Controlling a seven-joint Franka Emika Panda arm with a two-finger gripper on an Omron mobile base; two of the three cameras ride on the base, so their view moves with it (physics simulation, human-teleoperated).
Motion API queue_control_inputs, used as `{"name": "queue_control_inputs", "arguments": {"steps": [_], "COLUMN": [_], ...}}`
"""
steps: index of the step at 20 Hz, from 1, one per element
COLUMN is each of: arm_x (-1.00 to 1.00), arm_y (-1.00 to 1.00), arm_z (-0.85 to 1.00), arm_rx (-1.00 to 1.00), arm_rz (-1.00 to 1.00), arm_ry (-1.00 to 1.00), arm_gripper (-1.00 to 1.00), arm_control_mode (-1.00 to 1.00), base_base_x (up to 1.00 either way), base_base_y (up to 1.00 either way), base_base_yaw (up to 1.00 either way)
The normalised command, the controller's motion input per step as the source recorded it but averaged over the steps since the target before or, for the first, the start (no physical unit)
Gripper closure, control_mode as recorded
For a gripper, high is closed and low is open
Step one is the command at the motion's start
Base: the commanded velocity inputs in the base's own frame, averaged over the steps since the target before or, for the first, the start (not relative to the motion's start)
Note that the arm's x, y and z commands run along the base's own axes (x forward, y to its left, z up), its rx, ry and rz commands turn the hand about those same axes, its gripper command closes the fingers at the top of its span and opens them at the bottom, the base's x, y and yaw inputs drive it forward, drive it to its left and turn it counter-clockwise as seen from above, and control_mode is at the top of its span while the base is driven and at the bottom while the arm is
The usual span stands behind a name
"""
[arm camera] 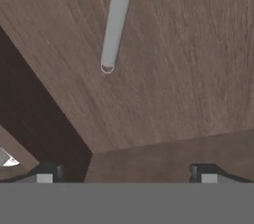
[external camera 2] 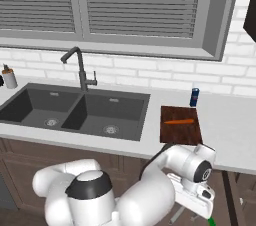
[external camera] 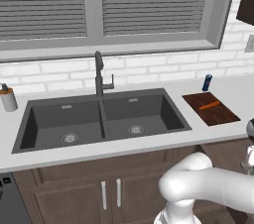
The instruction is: Place the appropriate cutting tool for cutting the carrot skin on the cutting board.
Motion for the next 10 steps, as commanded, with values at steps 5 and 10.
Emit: {"name": "queue_control_inputs", "arguments": {"steps": [5,10], "arm_x": [0.12,0.17], "arm_y": [0.0,0.0], "arm_z": [-0.23,-0.17], "arm_rx": [-0.04,-0.02], "arm_rz": [-0.06,-0.05], "arm_ry": [0.0,0.0], "arm_gripper": [-1.0,-1.0], "arm_control_mode": [-1.0,-1.0], "base_base_x": [0.0,0.0], "base_base_y": [0.0,0.0], "base_base_yaw": [0.0,0.0]}}
